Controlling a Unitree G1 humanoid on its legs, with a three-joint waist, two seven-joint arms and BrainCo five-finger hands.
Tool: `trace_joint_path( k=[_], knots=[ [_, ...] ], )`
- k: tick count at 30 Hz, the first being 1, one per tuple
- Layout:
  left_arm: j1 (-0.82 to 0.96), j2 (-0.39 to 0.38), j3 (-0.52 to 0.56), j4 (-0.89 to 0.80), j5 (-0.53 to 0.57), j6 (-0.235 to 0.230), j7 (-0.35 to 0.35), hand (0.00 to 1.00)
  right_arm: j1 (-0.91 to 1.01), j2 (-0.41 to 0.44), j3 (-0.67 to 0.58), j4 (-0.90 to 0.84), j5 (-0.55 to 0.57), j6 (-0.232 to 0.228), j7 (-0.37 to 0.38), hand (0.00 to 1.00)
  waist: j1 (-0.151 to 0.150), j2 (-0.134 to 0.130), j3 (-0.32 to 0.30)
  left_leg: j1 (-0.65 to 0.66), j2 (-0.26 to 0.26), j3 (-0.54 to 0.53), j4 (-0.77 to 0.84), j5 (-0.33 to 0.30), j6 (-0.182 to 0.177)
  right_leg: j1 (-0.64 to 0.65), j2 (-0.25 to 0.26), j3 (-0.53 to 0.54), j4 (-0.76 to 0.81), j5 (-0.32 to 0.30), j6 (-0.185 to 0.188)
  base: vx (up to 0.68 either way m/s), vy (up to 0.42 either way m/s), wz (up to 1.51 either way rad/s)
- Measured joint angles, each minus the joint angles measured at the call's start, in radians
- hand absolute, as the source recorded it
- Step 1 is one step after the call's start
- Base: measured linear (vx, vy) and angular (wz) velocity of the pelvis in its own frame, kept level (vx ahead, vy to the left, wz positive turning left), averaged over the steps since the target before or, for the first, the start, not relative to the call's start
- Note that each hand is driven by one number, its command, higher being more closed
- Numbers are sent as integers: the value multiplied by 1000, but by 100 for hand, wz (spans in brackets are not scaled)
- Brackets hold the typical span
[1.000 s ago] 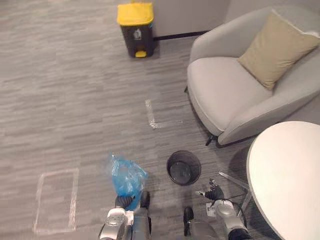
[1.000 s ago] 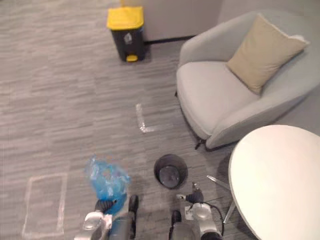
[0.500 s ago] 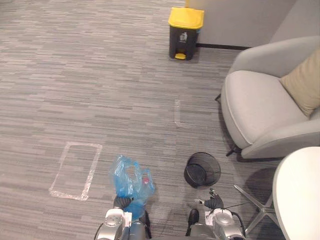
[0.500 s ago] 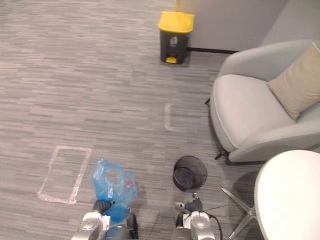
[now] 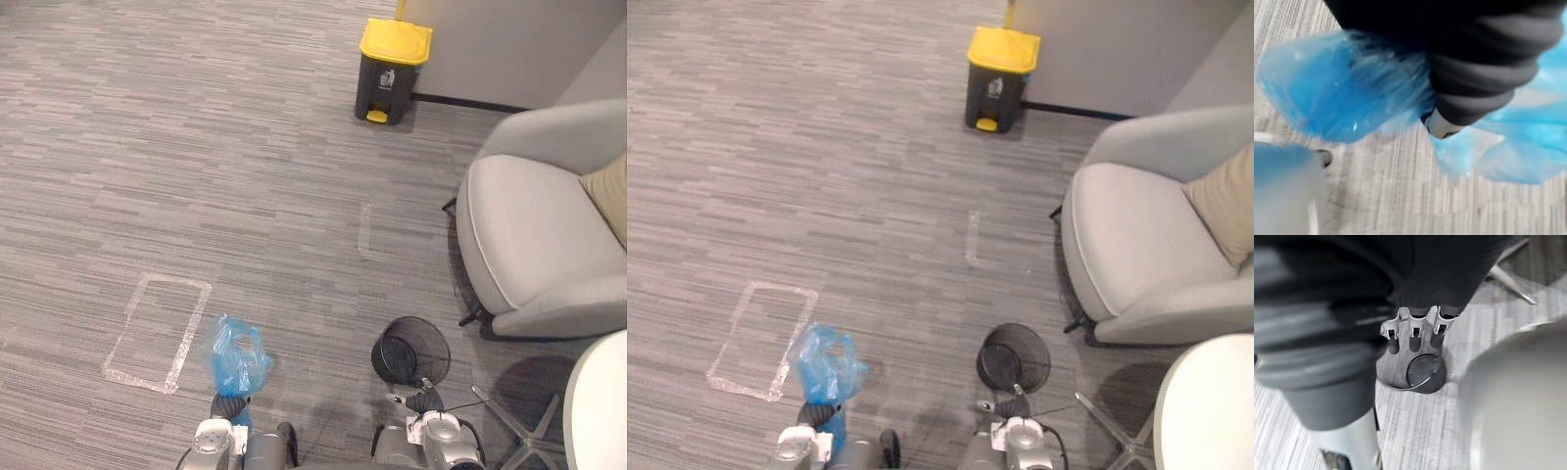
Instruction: Gather rubbish on tea table into small bin, then transfer packed bag to large trash can.
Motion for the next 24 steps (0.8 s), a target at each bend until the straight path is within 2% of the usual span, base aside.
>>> trace_joint_path(
  k=[1,2,3,4,5,7,8,9,10,11,12,13,14,15,16,17,18,19,20,21,23,24],
  knots=[
    [-2,-2,4,0,0,0,0,100,-1,-1,0,0,0,0,0,0,-1,0,0,19,4,1,-17,1,-1,-8,19,-17,-34,9,-13,476,-125,23],
    [-8,-1,4,1,0,-1,-1,100,-2,-5,0,-1,-1,-1,0,0,-5,2,1,69,10,0,-64,0,-14,-19,64,-62,-160,58,-42,425,-93,30],
    [-10,2,3,7,1,-4,-2,100,10,-11,0,-1,-2,-1,0,0,-12,-17,-4,105,0,-11,-93,-9,-40,-12,92,-57,-247,202,-115,543,-90,34],
    [-23,-13,3,23,1,-3,-1,100,12,-22,-2,3,-2,-2,1,0,-17,4,-4,119,11,-21,-99,-15,-49,-2,100,-73,-238,191,-114,488,-66,12],
    [-29,-31,2,25,1,-7,-5,100,1,-34,-3,4,-2,-2,1,0,-10,29,-10,118,39,-18,-99,3,-78,0,115,-80,-241,174,-124,474,-75,-13],
    [-49,-49,2,32,1,-7,-6,100,-21,-36,-20,4,-2,-2,3,0,-16,40,-6,115,43,-1,-76,39,-133,16,121,-83,-250,140,-124,379,-82,-11],
    [-53,-52,2,35,1,-7,-6,100,-22,-35,-24,5,-2,-2,3,0,-19,42,-5,109,43,0,-52,44,-142,32,123,-86,-261,137,-124,408,-78,12],
    [-59,-59,3,38,1,-7,-8,100,-17,-34,-27,9,-1,-1,4,0,-25,44,-3,75,52,6,89,59,-166,101,136,-92,-317,136,-123,503,-55,6],
    [-51,-74,23,36,1,-7,-8,100,-5,-32,-20,3,-1,1,3,0,-15,40,0,-4,90,36,353,99,-198,211,149,-73,-396,136,-123,483,-23,-7],
    [-47,-80,28,34,1,-7,-8,100,-5,-26,-16,-9,0,1,3,0,-5,42,1,-32,113,58,452,85,-166,240,152,-60,-415,135,-124,380,19,-39],
    [-41,-87,35,26,1,-7,-9,100,-1,-22,-19,-17,0,-1,1,0,9,42,1,-81,145,101,562,41,-112,282,155,-37,-435,130,-125,249,60,-59],
    [-36,-91,41,11,1,-7,-9,100,-12,-16,-23,-22,1,-1,1,0,16,35,5,-162,169,146,616,-5,-78,316,147,-9,-461,130,-125,301,92,-74],
    [-38,-92,42,2,1,-7,-9,100,-25,-13,-26,-32,1,-1,0,0,22,28,9,-221,173,159,569,-20,-61,324,133,14,-470,130,-124,285,112,-68],
    [-38,-92,42,-3,1,-7,-9,100,-36,-8,-29,-32,1,-1,0,0,26,27,11,-251,172,161,522,-23,-59,328,125,28,-472,129,-121,317,221,-62],
    [-45,-93,41,-1,1,-5,-10,100,-50,5,-46,-35,1,-1,-3,0,27,19,18,-302,149,136,377,-9,-64,347,95,53,-474,111,-80,261,229,-44],
    [-47,-96,41,-1,1,-6,-11,100,-50,4,-52,-35,1,0,-5,0,28,19,19,-306,136,116,308,7,-69,356,88,60,-472,104,-66,318,332,-48],
    [-42,-106,39,-1,1,-6,-11,100,-36,-2,-59,-32,3,0,-11,0,31,37,16,-296,115,39,98,107,-94,371,83,79,-468,78,-19,209,275,-36],
    [-41,-108,39,2,1,-6,-11,100,-36,-9,-59,-30,3,-1,-12,0,35,45,17,-291,118,18,74,190,-112,374,88,89,-464,66,0,265,353,-45],
    [-47,-101,38,18,1,-5,-11,100,-34,4,-56,-7,8,3,-15,0,45,22,14,-269,84,34,63,212,-98,384,59,117,-466,57,18,279,309,-27],
    [-59,-83,31,17,1,-6,-7,100,-24,16,-54,-1,8,9,-16,0,45,-8,9,-260,47,58,51,192,-73,384,20,116,-469,54,24,293,272,-22],
    [-66,-74,30,17,1,-6,-8,100,-17,17,-57,-1,7,9,-16,0,49,-13,9,-252,34,88,92,142,-48,382,-7,135,-436,53,28,354,274,-41],
    [-58,-72,30,18,1,-4,-7,100,-24,21,-58,-4,7,9,-16,0,54,-5,14,-208,34,124,101,114,-30,350,-20,165,-327,46,40,292,222,-70]
  ],
)
